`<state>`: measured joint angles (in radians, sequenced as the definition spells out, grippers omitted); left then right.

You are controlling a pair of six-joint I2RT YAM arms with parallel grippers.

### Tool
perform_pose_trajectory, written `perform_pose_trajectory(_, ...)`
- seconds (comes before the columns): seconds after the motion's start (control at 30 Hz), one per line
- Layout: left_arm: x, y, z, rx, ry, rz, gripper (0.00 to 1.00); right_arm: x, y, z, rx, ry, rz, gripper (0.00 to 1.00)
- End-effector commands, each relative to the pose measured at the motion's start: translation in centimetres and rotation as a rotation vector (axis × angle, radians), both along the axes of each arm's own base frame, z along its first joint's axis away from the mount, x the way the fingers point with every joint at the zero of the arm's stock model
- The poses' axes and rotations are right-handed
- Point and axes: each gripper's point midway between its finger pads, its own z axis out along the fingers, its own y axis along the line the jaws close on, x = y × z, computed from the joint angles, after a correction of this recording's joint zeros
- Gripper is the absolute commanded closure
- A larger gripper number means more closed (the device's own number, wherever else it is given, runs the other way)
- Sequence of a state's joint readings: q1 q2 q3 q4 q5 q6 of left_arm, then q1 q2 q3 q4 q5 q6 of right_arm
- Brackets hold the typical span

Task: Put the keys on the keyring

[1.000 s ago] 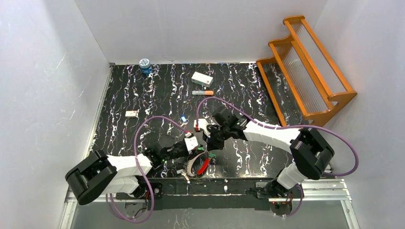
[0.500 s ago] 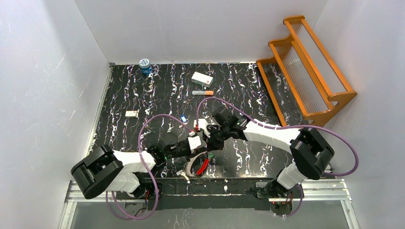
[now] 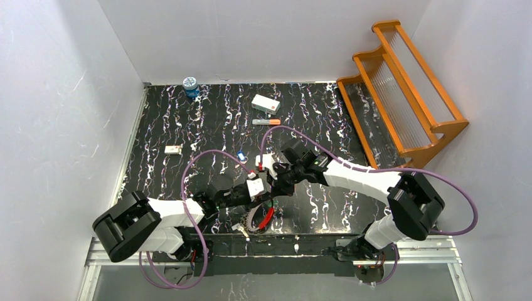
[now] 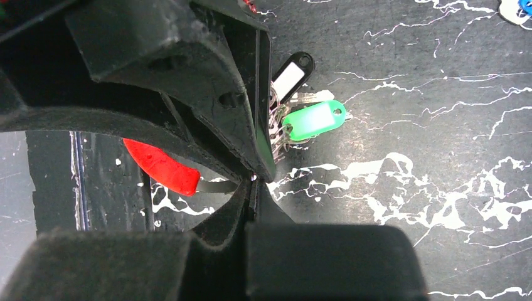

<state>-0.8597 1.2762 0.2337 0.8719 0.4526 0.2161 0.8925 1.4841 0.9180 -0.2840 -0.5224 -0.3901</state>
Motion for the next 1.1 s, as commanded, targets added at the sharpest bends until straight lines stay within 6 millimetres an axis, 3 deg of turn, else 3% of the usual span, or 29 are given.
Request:
perform_pose_trajectory(0.0, -0.2, -0.1, 0.1, -0.001, 0.008, -0.003, 0.85, 0.4, 1.8, 2.9, 0.123, -0.059, 0.034, 0.99)
perform_pose_trajectory(0.13, -0.1, -0.3, 0.3, -0.005, 0.009, -0.002, 0.88, 0.4, 1.7, 2.8, 0.121, -0.057, 0.036, 0.99)
perform_pose_trajectory(0.23, 0.0, -0.3, 0.4, -0.008, 0.006, 0.000, 1.00, 0.5, 1.7, 2.6, 0.116, -0.056, 0.032, 0.99)
perform_pose_trajectory(0.4, -0.1, -0.1, 0.6, -0.018, 0.016, 0.010, 1.00, 1.1, 1.5, 2.6, 0.118, -0.073, -0.001, 0.98)
perform_pose_trajectory(0.57, -0.1, 0.4, 1.4, -0.066, 0.022, 0.053, 1.00, 2.4, 0.9, 4.1, 0.228, -0.075, -0.065, 0.65)
perform_pose_trajectory(0.67, 0.0, 0.7, 2.5, -0.134, 0.014, 0.090, 1.00, 2.9, 0.1, 5.3, 0.326, -0.051, -0.085, 0.52)
perform_pose_trajectory(0.83, 0.3, 1.4, 4.7, -0.268, -0.009, 0.153, 1.00, 2.2, -1.5, 6.7, 0.462, 0.008, -0.056, 0.41)
perform_pose_trajectory(1.07, 0.4, 2.4, 7.8, -0.445, -0.043, 0.204, 1.00, 0.5, -1.2, 7.2, 0.521, 0.078, 0.049, 0.35)
